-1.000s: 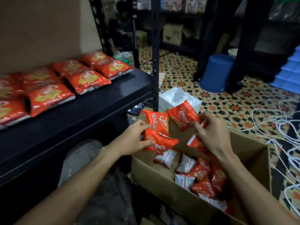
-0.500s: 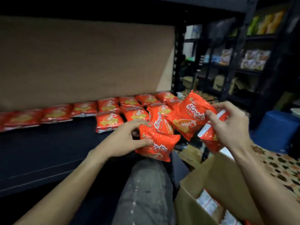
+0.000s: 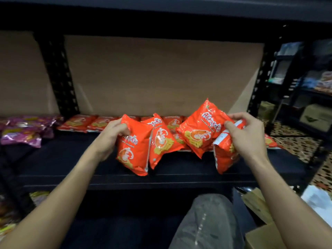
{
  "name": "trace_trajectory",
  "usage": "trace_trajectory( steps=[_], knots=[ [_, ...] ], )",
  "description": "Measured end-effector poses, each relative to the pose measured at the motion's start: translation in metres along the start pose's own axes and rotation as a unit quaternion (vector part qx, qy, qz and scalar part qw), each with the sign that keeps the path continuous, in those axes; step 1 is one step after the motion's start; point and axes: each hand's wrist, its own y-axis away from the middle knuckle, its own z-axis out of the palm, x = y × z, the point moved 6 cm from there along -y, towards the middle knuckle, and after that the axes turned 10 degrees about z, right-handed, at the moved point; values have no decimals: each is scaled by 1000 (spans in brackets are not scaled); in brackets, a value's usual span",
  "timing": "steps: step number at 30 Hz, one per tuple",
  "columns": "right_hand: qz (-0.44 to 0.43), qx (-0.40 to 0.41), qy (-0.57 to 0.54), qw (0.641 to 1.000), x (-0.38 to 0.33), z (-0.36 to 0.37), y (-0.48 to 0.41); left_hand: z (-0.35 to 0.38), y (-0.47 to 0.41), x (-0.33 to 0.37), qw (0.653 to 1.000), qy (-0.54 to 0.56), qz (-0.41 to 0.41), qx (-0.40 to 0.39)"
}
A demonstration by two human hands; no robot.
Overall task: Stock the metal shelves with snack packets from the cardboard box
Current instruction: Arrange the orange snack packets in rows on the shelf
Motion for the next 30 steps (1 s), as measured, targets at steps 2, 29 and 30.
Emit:
trace_trajectory(
  steps=[2, 29, 30],
  knots=[
    [14, -19, -12, 1000, 4, 12, -1, -10, -7, -3, 999, -2, -30, 24],
    [79, -100, -74, 989, 32, 34, -13, -33, -67, -60, 964, -83, -237, 89],
    [79, -104, -73, 989, 32, 36, -13, -29, -67, -60, 965, -92, -233, 80]
  ],
)
